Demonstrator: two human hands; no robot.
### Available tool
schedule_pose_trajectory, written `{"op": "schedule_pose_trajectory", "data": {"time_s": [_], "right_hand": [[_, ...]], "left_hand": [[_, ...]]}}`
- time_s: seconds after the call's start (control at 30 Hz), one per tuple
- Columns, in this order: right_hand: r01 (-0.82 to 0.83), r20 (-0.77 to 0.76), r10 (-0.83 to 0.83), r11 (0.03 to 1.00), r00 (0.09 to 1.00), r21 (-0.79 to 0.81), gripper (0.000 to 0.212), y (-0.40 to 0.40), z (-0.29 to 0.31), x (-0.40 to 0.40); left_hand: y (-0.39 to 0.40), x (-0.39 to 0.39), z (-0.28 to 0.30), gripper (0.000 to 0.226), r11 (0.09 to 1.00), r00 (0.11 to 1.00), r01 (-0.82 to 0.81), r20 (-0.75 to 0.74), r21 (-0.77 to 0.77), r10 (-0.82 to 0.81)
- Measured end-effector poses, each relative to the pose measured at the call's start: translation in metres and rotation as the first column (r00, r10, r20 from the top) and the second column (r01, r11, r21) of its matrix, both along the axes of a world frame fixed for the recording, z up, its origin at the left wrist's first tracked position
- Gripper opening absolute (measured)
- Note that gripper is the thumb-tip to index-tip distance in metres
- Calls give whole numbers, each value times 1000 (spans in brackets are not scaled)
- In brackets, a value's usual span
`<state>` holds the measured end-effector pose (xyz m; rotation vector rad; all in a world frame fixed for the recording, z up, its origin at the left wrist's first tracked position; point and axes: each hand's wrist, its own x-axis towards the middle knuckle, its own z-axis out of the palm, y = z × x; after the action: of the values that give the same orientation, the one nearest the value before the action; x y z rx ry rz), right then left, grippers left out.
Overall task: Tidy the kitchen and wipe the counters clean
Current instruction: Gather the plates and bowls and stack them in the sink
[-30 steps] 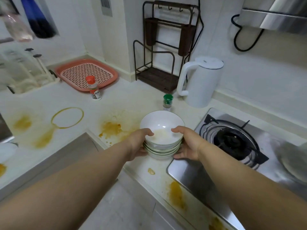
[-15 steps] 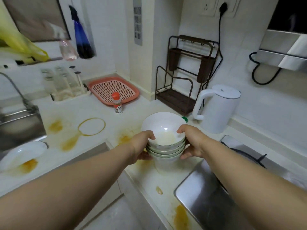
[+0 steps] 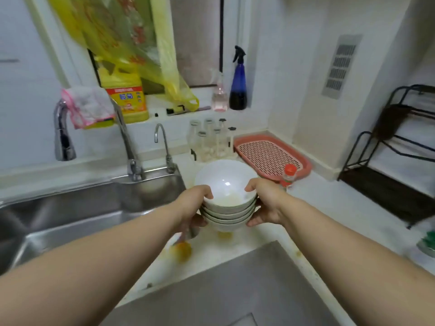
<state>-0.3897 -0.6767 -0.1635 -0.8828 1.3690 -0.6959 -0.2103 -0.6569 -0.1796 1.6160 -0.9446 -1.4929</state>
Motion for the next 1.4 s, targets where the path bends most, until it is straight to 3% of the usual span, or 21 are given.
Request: {"op": "schedule_pose_trajectory", "data": {"time_s": [0.27,0.47,0.63,0.8,0.93,1.4], "right_hand": [[-131,60,125,985,990,115,45,-65,-32,163],[-190,73,178,956,981,222,43,-114,-89,224],[-202,21,206,930,978,309,48,-150,-143,249],[-170,-36,203,892,978,419,27,-175,-192,264],[-148,-50,190,884,981,444,37,-187,-218,274],[-138,-74,188,890,979,435,42,-189,-230,278]], "left_hand": [[-49,160,-35,19,986,990,-143,7,89,143],[-79,208,-86,5,950,972,-232,4,207,236],[-108,230,-138,31,922,969,-226,-28,313,247],[-133,242,-190,35,894,962,-220,-62,390,265],[-141,247,-217,34,871,948,-245,-82,426,307],[-142,250,-232,36,851,940,-282,-51,443,338]]}}
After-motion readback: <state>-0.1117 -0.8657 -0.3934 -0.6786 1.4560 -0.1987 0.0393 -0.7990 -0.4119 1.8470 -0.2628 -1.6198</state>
